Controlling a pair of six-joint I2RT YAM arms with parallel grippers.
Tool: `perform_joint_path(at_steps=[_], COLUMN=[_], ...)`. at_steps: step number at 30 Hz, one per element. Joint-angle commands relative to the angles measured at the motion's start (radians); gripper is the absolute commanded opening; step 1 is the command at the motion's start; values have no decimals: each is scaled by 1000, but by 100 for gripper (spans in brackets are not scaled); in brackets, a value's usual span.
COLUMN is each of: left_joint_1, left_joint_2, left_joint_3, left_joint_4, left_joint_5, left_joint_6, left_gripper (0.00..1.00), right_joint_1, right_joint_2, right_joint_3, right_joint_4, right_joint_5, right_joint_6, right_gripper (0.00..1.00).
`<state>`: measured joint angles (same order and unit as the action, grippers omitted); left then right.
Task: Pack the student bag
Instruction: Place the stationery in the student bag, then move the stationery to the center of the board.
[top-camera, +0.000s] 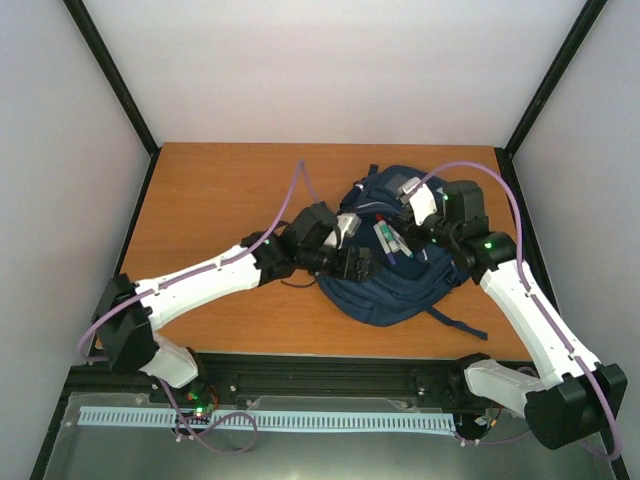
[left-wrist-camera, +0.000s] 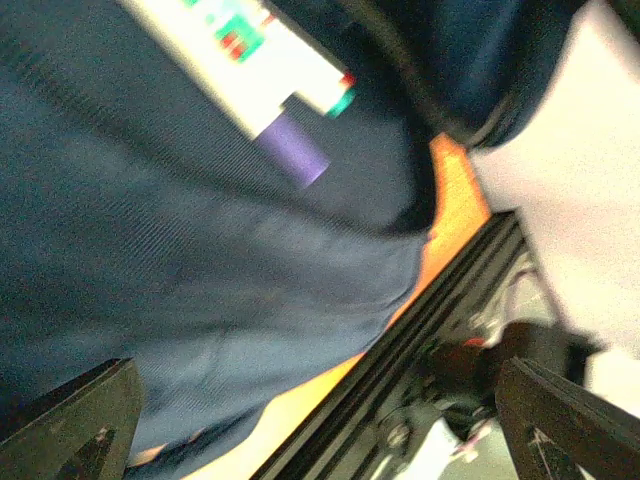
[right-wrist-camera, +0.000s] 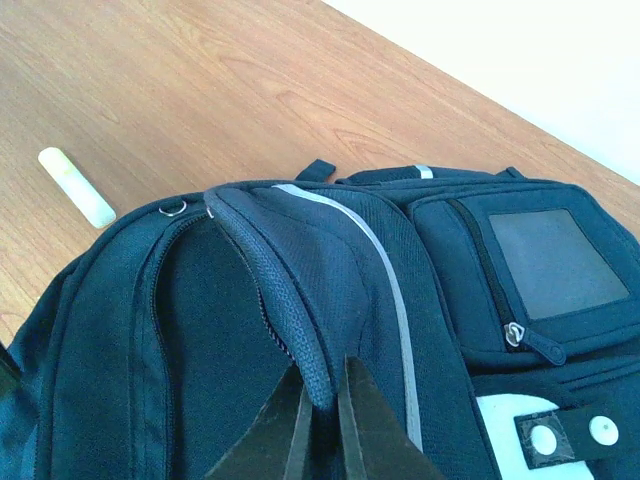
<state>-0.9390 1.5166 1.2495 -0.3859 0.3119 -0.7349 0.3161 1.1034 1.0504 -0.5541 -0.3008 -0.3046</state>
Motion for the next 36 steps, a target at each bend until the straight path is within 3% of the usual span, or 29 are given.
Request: perform_joint_path(at_steps=[1, 5, 9, 12, 16, 18, 20, 24, 30, 36], left_joint_1=[-9, -9, 1, 57, 243, 333, 359, 374, 460, 498], left_joint_2=[-140, -199, -333, -425, -479, -483, -439, -214, -277, -207], left_joint_3=[-116, -143, -254, -337, -379, -384, -375, -246, -322, -270], left_joint_4=[-189, -491, -509, -435, -374, -379, -424, -569, -392, -397], left_joint_5=[-155, -596, -769, -774, -563, -539, -571, -513, -451, -504], left_joint_6=[154, 186, 177, 160, 130, 85, 32, 89, -90, -244], left_gripper=[100, 100, 100, 100, 100, 100, 100, 100, 100, 95], right_joint_1=[-27, -51, -67, -72, -115, -126, -134, -139, -148, -156], right_joint_2=[-62, -69, -82, -100, -123, -130, -136, -144, -148, -146], right_joint_3=[-45, -103, -143, -166, -189, -193, -199, -206, -218, -222], right_joint_4=[192, 213, 234, 241, 247, 249, 250, 251, 258, 260], right_joint_5=[-29, -60, -76, -100, -137, -155, -173, -196, -196, -189], right_joint_6=[13, 28, 31, 33, 41, 46, 48, 40, 28, 12], right_gripper=[3, 3, 3, 3, 3, 3, 3, 3, 3, 3])
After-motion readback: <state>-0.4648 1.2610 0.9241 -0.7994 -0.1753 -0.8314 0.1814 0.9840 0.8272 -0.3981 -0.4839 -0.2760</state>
